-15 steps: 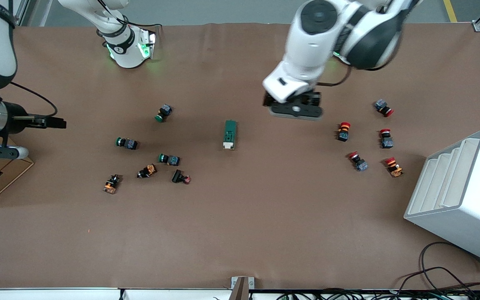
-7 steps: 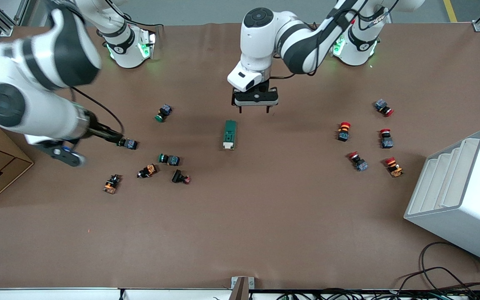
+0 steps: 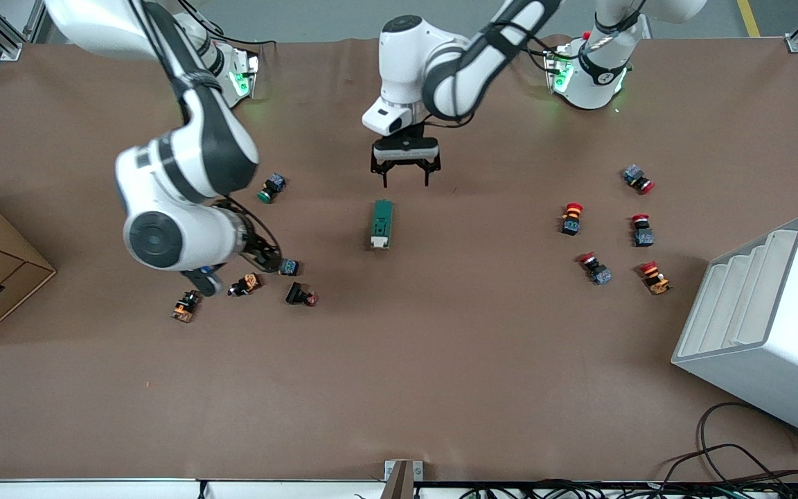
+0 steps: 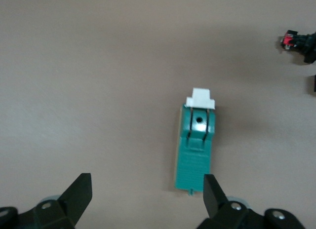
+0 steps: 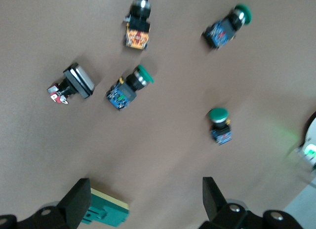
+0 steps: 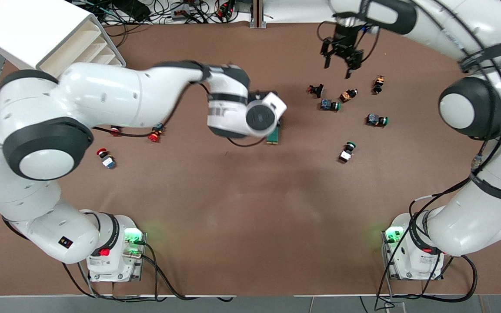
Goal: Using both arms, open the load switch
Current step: 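Lower the left gripper over the white handle of the green switch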
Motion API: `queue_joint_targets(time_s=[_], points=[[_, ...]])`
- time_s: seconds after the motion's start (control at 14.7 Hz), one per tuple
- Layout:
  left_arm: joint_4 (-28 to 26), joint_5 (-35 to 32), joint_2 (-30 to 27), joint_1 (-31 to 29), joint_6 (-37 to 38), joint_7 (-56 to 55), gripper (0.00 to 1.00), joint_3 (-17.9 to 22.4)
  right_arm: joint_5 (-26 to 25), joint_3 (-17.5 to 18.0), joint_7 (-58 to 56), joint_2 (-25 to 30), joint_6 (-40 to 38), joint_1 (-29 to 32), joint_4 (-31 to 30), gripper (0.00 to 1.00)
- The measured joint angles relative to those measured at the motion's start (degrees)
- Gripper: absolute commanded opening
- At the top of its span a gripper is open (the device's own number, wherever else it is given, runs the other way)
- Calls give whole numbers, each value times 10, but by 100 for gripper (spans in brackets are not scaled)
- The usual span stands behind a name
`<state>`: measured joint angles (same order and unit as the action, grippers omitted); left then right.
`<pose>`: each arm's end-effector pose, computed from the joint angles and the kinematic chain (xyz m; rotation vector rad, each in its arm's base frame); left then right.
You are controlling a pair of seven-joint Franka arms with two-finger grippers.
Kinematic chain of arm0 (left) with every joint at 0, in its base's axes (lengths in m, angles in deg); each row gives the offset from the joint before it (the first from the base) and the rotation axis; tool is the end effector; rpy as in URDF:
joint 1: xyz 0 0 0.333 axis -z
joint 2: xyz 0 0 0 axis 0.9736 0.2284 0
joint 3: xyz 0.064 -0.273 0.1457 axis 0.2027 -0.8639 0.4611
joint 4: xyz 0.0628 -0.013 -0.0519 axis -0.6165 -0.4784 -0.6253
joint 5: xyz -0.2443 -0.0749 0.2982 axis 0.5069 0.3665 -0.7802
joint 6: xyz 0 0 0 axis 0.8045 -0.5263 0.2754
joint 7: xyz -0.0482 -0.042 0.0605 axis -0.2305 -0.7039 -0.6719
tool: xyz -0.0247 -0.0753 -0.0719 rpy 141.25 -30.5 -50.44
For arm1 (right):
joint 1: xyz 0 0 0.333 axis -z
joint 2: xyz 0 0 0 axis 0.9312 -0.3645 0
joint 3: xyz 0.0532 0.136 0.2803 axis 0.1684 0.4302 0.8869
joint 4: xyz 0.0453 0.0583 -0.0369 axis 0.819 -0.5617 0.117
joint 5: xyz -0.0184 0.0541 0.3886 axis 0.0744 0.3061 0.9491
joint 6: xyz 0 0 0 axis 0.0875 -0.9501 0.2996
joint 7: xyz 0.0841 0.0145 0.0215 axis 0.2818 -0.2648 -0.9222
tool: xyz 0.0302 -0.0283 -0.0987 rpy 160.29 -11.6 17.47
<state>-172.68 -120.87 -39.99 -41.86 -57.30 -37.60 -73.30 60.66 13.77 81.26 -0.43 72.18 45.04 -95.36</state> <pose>0.2769 -0.5283 0.2691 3.0272 0.0814 0.7169 0.5927 0.2695 0.3649 2.6273 -1.3129 -0.5498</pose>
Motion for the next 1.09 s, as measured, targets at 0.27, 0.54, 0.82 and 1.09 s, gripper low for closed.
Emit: queue_joint_targets(time_s=[0.27, 0.54, 0.82, 1.09], points=[[-6, -194, 61, 49, 31, -206, 98, 0, 4, 0, 151, -61, 77, -65, -1, 100], [0, -338, 125, 70, 101, -320, 97, 1, 5, 0, 291, -118, 159, -107, 12, 100], [61, -365, 186, 96, 163, -331, 96, 1, 11, 0, 370, -161, 189, -138, 38, 100], [98, -371, 212, 109, 174, -331, 95, 3, 35, 1, 421, -183, 210, -160, 44, 100]])
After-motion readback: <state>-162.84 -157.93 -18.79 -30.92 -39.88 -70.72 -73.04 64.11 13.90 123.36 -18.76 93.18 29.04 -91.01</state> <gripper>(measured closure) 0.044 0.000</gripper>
